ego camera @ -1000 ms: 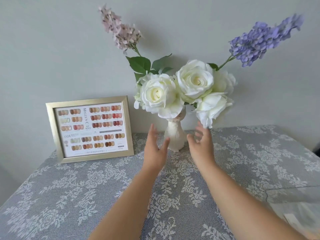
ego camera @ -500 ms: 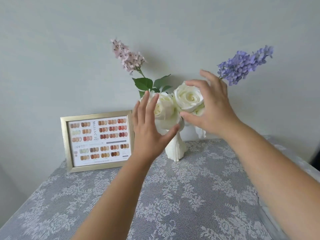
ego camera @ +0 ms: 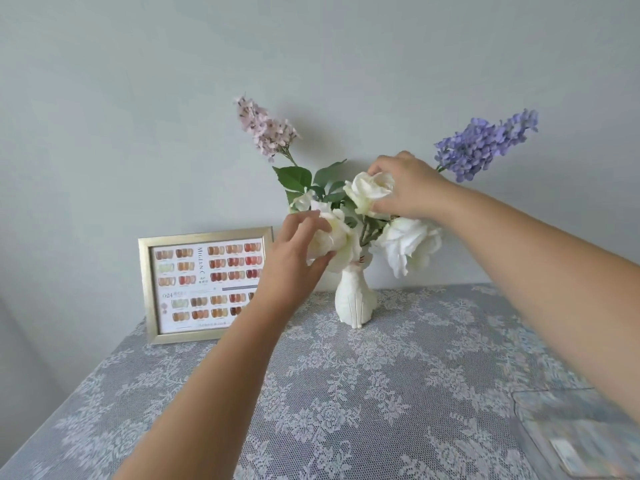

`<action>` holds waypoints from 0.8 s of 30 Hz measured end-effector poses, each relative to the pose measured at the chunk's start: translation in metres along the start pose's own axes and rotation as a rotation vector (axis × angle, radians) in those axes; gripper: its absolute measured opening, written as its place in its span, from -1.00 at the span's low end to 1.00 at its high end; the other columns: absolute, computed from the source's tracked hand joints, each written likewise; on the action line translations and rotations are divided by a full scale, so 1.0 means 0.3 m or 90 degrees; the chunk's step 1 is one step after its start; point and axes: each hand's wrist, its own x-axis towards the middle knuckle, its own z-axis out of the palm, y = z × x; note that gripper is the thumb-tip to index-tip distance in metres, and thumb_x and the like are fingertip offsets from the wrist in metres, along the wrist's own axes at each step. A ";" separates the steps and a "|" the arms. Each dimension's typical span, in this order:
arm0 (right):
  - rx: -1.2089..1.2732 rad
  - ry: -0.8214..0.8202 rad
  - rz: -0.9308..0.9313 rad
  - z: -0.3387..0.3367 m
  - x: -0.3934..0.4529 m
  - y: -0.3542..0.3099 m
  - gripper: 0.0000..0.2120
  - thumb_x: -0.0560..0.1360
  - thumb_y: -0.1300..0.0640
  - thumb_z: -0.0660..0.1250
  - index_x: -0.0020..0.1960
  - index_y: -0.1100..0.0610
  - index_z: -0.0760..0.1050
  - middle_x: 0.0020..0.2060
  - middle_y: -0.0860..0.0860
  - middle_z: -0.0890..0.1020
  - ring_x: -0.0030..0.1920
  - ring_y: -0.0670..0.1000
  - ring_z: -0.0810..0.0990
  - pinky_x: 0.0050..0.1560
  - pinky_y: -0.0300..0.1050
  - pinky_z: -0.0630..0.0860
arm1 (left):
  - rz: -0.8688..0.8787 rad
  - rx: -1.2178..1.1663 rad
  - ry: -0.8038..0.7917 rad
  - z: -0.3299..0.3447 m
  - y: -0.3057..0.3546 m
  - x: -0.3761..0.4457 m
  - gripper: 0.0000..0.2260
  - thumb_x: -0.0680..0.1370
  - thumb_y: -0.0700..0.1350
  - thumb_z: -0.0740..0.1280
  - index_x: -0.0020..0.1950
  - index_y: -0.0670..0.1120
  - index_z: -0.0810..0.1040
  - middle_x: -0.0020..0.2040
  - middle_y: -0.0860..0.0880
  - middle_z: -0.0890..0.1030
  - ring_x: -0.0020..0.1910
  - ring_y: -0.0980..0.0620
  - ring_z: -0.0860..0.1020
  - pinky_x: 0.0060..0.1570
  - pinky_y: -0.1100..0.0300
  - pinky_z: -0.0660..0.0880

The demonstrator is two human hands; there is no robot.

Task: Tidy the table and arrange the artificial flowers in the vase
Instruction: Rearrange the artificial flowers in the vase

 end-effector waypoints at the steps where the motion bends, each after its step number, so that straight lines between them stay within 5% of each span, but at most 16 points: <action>1: 0.008 -0.025 0.020 0.005 0.005 -0.005 -0.43 0.29 -0.01 0.50 0.24 -0.13 0.36 0.13 0.00 0.36 -0.06 0.04 0.50 -0.18 -0.13 0.38 | 0.018 0.008 -0.007 -0.001 -0.001 -0.006 -0.68 0.40 -0.23 0.52 0.08 -0.08 0.50 0.23 -0.07 0.51 0.14 -0.02 0.55 -0.04 0.22 0.45; 6: -0.013 -0.049 -0.044 0.038 0.022 -0.036 -0.38 0.28 0.01 0.51 0.29 -0.05 0.37 0.11 -0.04 0.42 -0.02 0.00 0.45 -0.10 -0.15 0.35 | 0.054 0.022 -0.030 -0.011 -0.003 -0.020 -0.63 0.39 -0.28 0.50 0.07 -0.02 0.43 0.26 -0.08 0.49 0.14 -0.08 0.56 -0.09 0.18 0.50; 9: 0.014 -0.015 -0.033 0.018 0.037 -0.051 -0.50 0.28 0.08 0.48 0.20 -0.03 0.45 0.01 -0.01 0.55 -0.11 0.03 0.51 -0.21 -0.18 0.35 | 0.047 0.021 -0.032 -0.019 -0.004 -0.017 -0.63 0.40 -0.29 0.48 0.08 -0.03 0.43 0.26 -0.08 0.49 0.15 -0.06 0.56 -0.07 0.23 0.43; 14: 0.045 0.019 -0.029 -0.038 0.097 -0.107 -0.55 0.28 0.04 0.48 0.13 0.02 0.45 -0.05 -0.01 0.48 -0.19 0.00 0.46 -0.40 -0.24 0.27 | 0.030 0.006 -0.014 -0.013 0.016 0.008 -0.70 0.42 -0.27 0.48 0.09 -0.11 0.50 0.24 -0.07 0.50 0.16 -0.03 0.55 -0.03 0.19 0.48; 17: 0.018 -0.034 -0.040 -0.046 0.131 -0.153 -0.56 0.27 0.03 0.48 0.09 -0.06 0.41 -0.02 -0.02 0.46 -0.14 0.01 0.47 -0.42 -0.25 0.30 | 0.022 0.010 -0.007 0.006 0.034 0.027 -0.70 0.42 -0.26 0.49 0.10 -0.14 0.53 0.23 -0.07 0.50 0.13 -0.02 0.55 -0.05 0.18 0.50; 20: -0.004 -0.139 -0.011 -0.048 0.154 -0.177 -0.41 0.33 0.02 0.49 0.31 -0.01 0.39 0.05 -0.01 0.51 -0.24 -0.04 0.55 -0.51 -0.28 0.39 | -0.002 -0.003 0.010 0.029 0.045 0.039 -0.69 0.43 -0.24 0.48 0.13 -0.11 0.52 0.21 -0.05 0.49 0.15 0.00 0.53 0.01 0.24 0.44; 24: 0.028 -0.231 0.004 -0.053 0.176 -0.175 -0.63 0.41 0.09 0.49 0.17 0.10 0.50 -0.21 0.02 0.61 -0.40 -0.05 0.58 -0.58 -0.31 0.40 | -0.016 0.003 -0.004 0.056 0.065 0.047 -0.67 0.44 -0.21 0.47 0.17 -0.08 0.53 0.19 -0.02 0.50 0.05 0.01 0.54 -0.10 0.27 0.42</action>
